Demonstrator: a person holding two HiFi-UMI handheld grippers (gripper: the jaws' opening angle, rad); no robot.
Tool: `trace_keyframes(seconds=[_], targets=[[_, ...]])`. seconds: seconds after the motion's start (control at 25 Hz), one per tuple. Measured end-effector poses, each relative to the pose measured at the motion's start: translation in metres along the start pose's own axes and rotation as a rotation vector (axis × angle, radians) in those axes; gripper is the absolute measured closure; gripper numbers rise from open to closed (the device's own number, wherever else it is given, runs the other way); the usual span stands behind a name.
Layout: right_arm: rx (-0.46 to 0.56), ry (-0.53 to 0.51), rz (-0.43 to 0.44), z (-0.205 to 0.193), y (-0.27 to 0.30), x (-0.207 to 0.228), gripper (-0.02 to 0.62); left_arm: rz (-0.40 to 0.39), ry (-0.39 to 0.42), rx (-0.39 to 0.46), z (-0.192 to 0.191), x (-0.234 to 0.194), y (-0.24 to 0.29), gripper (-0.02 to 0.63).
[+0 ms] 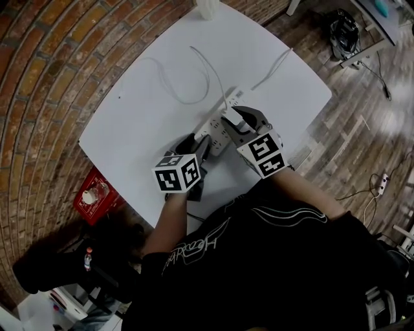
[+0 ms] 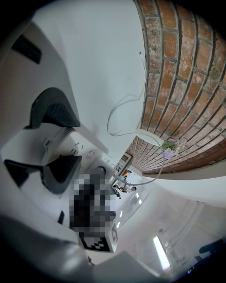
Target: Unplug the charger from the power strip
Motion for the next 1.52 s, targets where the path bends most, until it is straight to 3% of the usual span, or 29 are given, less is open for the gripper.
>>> trace_keyframes(seconds=[0.2, 0.48, 0.72, 1.0, 1.24, 1.44, 1.52], targets=[[-0.013, -0.031, -0.041, 0.0017, -0.0006, -0.0025, 0.476, 0.004, 0.002, 0.003, 0.0016, 0.0005, 0.0004, 0.403], [-0.003, 0.06, 0.042, -0.0012, -0.0007, 0.0049, 0.472, 0.01, 0.005, 0.009, 0.0009, 0.0018, 0.0003, 0.404], [-0.034, -0.042, -0.035, 0.0035, -0.0016, -0.0022, 0.476, 0.01, 0.003, 0.009, 0.0015, 0.0018, 0.0, 0.403], [-0.02, 0.042, 0.036, 0.0, -0.0028, 0.0048, 0.472, 0.013, 0.01, 0.011, 0.0005, 0.0032, -0.0004, 0.405], [-0.051, -0.044, -0.025, 0.0043, -0.0014, -0.0031, 0.474, 0.018, 0.011, 0.015, 0.0004, 0.0011, -0.0005, 0.403], [-0.039, 0.057, 0.048, 0.0011, -0.0025, 0.0046, 0.472, 0.016, 0.01, 0.015, 0.0002, 0.0022, -0.001, 0.403], [-0.04, 0.051, 0.035, 0.0021, -0.0029, 0.0034, 0.472, 0.014, 0.006, 0.013, 0.0001, 0.0017, -0.001, 0.403]])
Point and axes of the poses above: the fingertips, and each gripper's own axes: y forward along the fingers, x to its right, z out of its top, the point moved 6 cm from there along -y, backward along the fingers, and after that the axes turned 13 degrees about -x, right-handed, at the moved point
